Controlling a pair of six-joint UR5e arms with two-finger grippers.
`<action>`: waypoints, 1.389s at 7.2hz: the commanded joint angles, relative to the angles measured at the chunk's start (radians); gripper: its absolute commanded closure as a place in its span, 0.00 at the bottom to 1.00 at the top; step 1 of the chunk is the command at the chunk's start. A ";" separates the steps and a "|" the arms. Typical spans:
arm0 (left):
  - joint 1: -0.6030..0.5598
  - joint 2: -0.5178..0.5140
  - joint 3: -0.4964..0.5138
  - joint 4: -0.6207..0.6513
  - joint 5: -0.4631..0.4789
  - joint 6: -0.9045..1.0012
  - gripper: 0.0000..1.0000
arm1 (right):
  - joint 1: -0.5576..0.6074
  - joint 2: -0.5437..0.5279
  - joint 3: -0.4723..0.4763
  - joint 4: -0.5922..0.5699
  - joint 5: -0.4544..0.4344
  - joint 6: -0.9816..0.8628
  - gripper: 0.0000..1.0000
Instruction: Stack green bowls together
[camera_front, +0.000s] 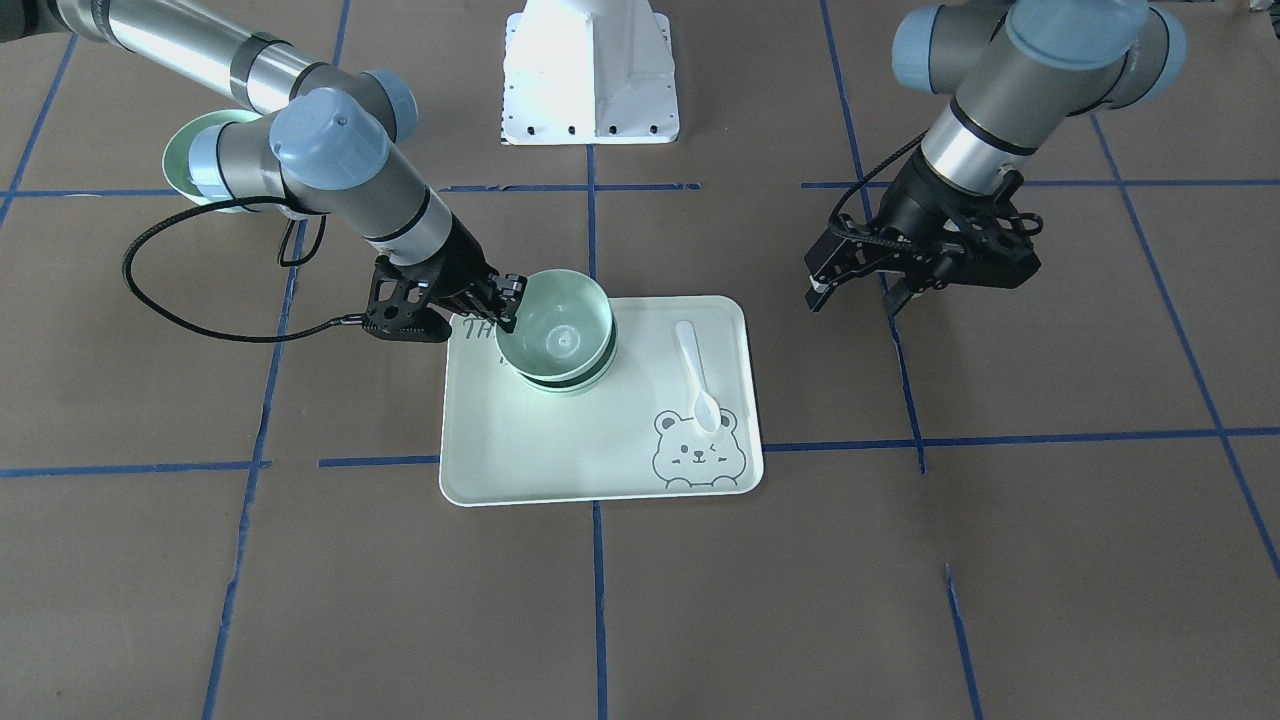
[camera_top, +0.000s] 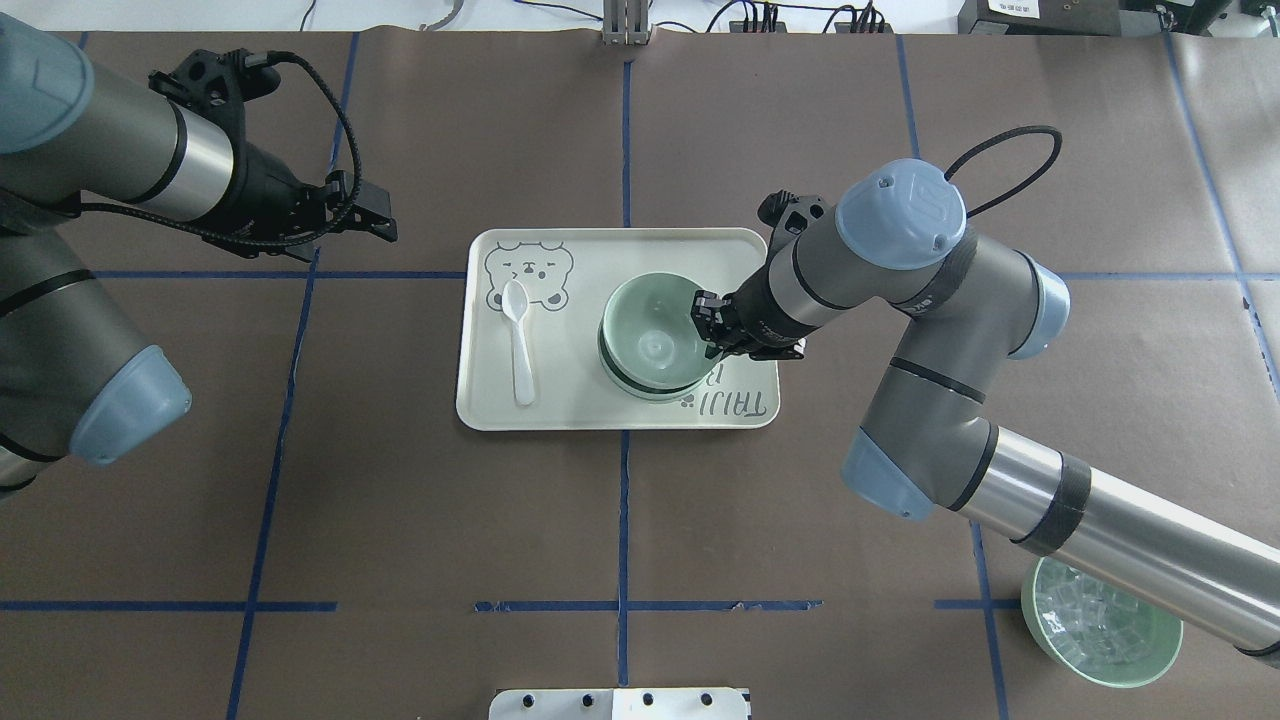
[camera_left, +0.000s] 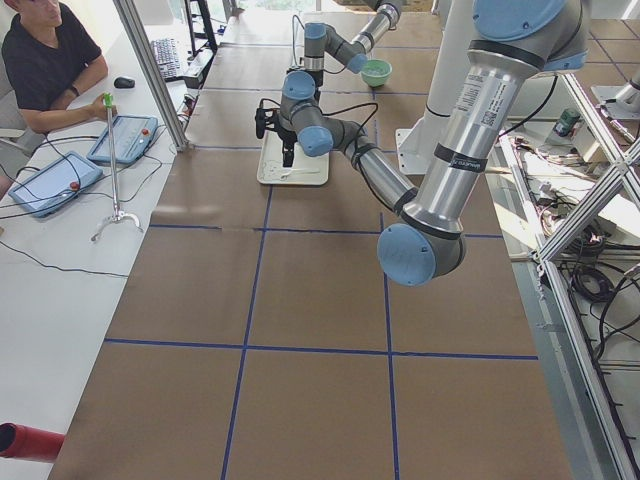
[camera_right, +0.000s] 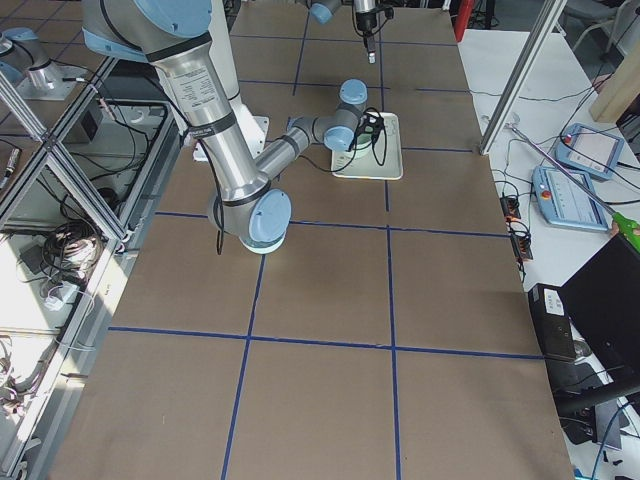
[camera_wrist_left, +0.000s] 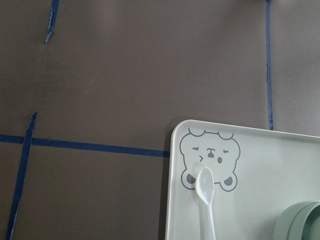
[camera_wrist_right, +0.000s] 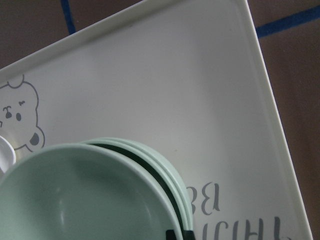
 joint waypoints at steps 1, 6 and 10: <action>0.013 0.000 -0.002 0.002 0.003 -0.001 0.00 | -0.002 0.031 -0.015 -0.030 -0.007 0.018 0.01; -0.002 0.126 -0.046 -0.009 0.004 0.186 0.00 | 0.227 -0.123 0.090 -0.047 0.165 -0.050 0.00; -0.288 0.411 -0.016 -0.072 -0.014 0.862 0.00 | 0.597 -0.416 0.029 -0.164 0.255 -0.892 0.00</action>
